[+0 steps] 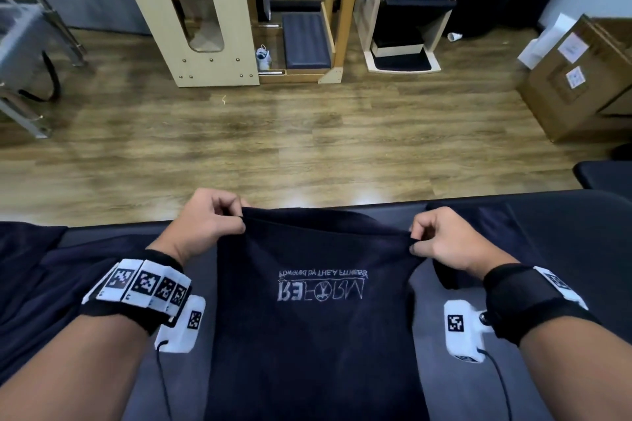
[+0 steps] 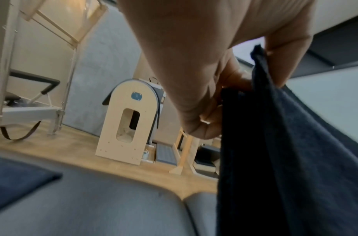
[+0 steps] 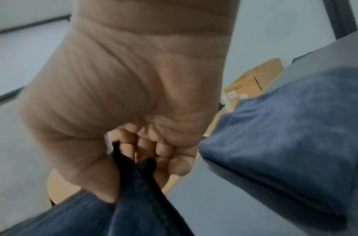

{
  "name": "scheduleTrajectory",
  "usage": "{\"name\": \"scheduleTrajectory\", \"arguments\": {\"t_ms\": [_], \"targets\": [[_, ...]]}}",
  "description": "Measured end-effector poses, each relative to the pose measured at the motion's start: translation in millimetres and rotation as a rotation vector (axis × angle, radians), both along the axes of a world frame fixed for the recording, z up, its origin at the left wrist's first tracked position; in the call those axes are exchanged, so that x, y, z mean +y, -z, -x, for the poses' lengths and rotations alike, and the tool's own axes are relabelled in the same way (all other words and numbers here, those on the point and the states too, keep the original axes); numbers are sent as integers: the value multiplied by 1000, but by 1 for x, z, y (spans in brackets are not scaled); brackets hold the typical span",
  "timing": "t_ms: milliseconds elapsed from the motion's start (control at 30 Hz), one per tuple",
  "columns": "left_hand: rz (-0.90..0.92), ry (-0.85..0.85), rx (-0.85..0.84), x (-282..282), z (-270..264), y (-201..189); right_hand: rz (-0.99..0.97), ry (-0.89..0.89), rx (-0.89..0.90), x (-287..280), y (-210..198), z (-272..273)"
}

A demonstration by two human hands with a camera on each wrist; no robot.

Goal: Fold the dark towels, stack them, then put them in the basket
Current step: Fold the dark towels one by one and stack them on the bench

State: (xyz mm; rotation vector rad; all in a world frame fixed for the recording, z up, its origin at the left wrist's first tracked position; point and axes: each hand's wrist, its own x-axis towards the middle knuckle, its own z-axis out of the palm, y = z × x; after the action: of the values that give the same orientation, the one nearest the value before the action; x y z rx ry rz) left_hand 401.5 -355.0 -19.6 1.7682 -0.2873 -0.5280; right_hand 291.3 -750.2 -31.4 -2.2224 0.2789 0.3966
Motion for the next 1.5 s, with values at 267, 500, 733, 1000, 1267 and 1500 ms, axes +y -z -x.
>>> {"name": "scheduleTrajectory", "arguments": {"t_ms": [267,500,733,1000,1267,1500], "targets": [[-151,-86,-456,34,29,-117,111,64,-381,27,-116,10],[-340,-102,-846,81,82,-178,352,49,-817,64,-188,69],[-687,380,-839,124,188,-69,725,-337,-502,106,-84,190],[-1039,532,-287,131,339,43,786,-560,141,151,19,316],[-957,478,-112,149,400,28,614,-586,304,151,0,374],[-741,220,-121,161,363,10,507,-404,63,135,-18,328]]}}
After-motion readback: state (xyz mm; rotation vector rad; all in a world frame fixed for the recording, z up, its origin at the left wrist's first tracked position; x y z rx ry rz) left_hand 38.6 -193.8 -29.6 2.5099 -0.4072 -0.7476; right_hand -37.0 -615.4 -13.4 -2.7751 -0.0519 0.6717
